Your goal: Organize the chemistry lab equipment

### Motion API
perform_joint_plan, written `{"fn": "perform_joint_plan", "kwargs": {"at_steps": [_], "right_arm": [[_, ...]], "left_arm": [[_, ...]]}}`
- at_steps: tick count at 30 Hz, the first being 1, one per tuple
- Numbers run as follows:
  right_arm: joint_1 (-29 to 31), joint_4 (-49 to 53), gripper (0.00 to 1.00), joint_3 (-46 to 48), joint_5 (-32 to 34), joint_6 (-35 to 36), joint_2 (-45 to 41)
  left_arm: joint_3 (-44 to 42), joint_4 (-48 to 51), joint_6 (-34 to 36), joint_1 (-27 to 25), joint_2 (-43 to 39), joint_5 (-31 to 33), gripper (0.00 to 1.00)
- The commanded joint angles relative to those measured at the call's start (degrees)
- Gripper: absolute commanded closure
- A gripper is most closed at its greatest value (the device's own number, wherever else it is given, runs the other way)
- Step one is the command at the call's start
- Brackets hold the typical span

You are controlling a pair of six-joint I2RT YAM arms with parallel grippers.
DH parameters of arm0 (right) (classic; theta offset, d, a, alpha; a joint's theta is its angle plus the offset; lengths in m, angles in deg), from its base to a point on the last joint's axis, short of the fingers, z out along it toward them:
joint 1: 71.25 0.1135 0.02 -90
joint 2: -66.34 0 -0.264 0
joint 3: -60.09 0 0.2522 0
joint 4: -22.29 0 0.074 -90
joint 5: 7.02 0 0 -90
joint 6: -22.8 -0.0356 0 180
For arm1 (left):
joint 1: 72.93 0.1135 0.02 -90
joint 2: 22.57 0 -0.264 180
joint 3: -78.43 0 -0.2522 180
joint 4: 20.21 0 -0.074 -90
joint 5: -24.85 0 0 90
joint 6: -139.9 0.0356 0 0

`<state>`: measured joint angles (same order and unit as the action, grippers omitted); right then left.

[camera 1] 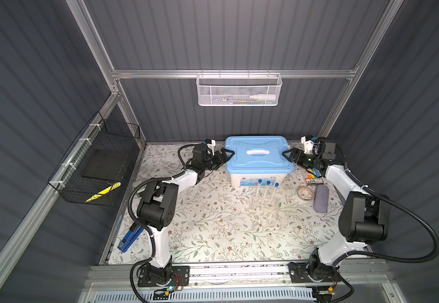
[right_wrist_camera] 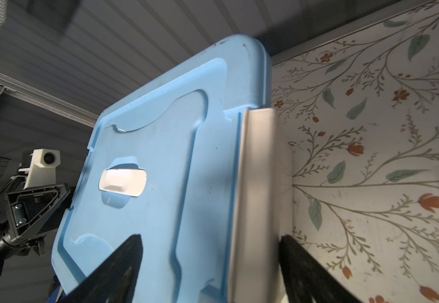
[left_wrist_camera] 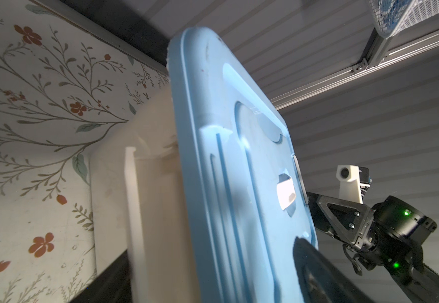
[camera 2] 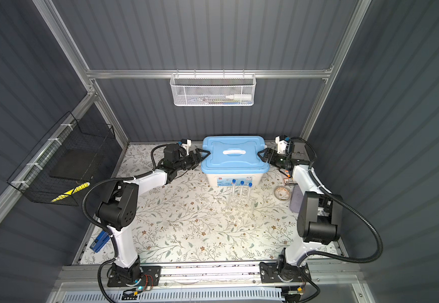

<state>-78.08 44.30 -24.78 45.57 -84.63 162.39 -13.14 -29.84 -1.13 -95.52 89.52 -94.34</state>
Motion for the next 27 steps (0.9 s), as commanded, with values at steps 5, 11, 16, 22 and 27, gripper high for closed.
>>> {"fn": "perform_joint_plan", "kwargs": {"at_steps": [5,11,16,22,27], "right_arm": [[2.86,3.23,0.19,-1.94,2.97,4.61,-2.36],[4.53,5.73,0.22,-3.71,6.08,6.46,-2.6],[5.36,7.75,0.24,-5.13,8.02,7.65,-2.55],[5.6,8.58,0.27,-5.61,9.75,7.85,-3.06],[5.78,9.35,0.27,-6.11,10.46,8.06,-3.15]], "left_arm": [[3.57,4.11,3.99,-1.15,-3.19,1.45,0.17],[4.94,6.11,5.57,-1.4,-3.29,1.64,0.34],[5.2,7.59,6.51,-1.58,-3.94,2.88,0.34],[5.81,10.87,8.42,-1.67,-5.02,4.59,0.31],[8.87,14.45,10.16,-2.02,-5.49,6.1,0.28]]}}
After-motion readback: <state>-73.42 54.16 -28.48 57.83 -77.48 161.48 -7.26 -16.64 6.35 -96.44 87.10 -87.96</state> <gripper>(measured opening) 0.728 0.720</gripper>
